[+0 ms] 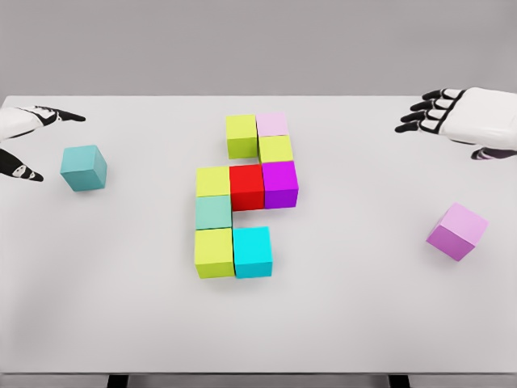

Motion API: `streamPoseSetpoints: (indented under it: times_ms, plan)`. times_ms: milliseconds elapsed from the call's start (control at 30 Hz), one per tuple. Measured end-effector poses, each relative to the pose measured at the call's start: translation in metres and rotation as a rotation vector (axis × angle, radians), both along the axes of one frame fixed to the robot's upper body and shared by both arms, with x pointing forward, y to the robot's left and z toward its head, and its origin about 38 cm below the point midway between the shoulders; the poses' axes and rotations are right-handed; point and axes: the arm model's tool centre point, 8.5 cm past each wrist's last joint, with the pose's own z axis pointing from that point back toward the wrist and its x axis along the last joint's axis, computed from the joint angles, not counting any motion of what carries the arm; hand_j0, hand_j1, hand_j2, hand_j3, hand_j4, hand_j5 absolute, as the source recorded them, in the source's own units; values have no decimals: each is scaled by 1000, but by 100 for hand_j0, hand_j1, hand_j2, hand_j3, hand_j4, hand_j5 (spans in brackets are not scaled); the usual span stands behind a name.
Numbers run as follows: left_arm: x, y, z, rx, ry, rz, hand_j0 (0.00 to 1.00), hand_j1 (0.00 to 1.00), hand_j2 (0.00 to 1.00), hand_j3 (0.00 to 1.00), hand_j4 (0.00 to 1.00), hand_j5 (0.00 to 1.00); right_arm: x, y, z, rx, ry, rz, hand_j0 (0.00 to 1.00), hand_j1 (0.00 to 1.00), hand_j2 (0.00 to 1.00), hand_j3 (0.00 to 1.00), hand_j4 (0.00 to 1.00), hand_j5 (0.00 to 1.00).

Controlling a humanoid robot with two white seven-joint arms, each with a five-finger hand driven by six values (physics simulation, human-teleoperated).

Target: Assemble the squares on the desktop into the number 2

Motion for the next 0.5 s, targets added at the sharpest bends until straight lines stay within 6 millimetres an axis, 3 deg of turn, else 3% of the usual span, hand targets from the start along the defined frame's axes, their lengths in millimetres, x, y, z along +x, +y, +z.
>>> streamPoseSetpoints:
  times_ms: [133, 400, 500]
  plan:
    - [2, -7, -2, 9, 10, -21, 100, 100, 100, 100, 100, 100, -2, -2, 7, -16, -12, 0, 100, 100, 100, 100, 100, 100]
    - [-12, -63, -13, -45, 63, -191, 100, 100, 100, 100, 100, 100, -20, -42, 3, -182, 69, -73, 100, 100, 100, 100, 100, 100]
    - [-9, -72, -13, -64, 90, -136, 100, 100, 100, 100, 100, 100, -26, -51, -6, -222, 113, -86, 100, 100, 100, 100, 100, 100]
